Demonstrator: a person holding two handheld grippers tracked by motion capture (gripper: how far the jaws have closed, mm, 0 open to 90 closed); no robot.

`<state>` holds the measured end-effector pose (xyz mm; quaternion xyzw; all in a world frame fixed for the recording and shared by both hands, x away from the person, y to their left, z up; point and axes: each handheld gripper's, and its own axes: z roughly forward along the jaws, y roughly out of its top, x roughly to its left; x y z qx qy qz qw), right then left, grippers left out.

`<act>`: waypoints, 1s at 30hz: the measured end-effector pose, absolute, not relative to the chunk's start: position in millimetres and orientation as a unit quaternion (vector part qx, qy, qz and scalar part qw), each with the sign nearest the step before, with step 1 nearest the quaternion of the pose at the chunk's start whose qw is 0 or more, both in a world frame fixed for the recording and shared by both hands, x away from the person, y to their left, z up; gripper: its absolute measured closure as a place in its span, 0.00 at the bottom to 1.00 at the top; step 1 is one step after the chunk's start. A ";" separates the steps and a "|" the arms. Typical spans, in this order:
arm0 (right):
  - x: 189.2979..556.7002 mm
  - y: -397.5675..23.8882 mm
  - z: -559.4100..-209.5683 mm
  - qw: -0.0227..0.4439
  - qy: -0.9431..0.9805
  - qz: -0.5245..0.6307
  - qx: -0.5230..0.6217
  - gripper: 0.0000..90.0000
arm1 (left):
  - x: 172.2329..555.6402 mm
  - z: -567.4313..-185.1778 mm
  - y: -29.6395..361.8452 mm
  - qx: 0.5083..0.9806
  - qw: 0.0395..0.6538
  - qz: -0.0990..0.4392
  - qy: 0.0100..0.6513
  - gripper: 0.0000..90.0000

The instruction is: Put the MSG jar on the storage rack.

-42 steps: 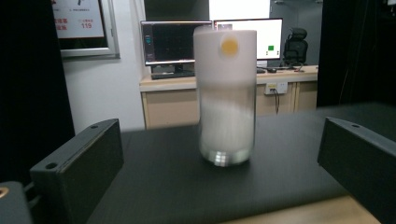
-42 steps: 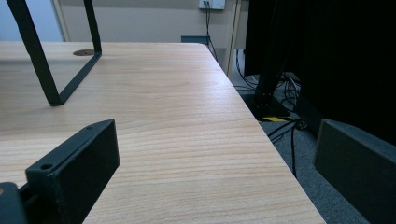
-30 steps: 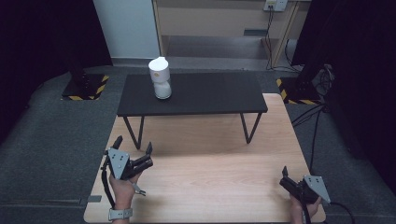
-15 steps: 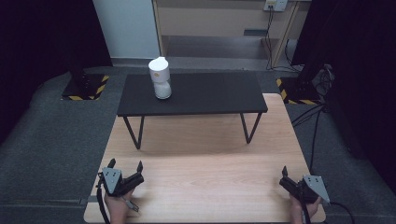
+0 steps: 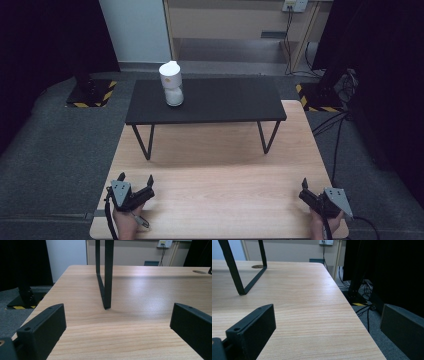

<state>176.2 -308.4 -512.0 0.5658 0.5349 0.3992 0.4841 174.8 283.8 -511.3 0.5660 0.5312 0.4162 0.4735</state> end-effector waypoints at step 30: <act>175.0 -310.5 -512.8 0.482 0.533 0.406 0.565 0.01 | 175.6 -509.3 283.2 0.566 0.470 0.410 0.539 0.00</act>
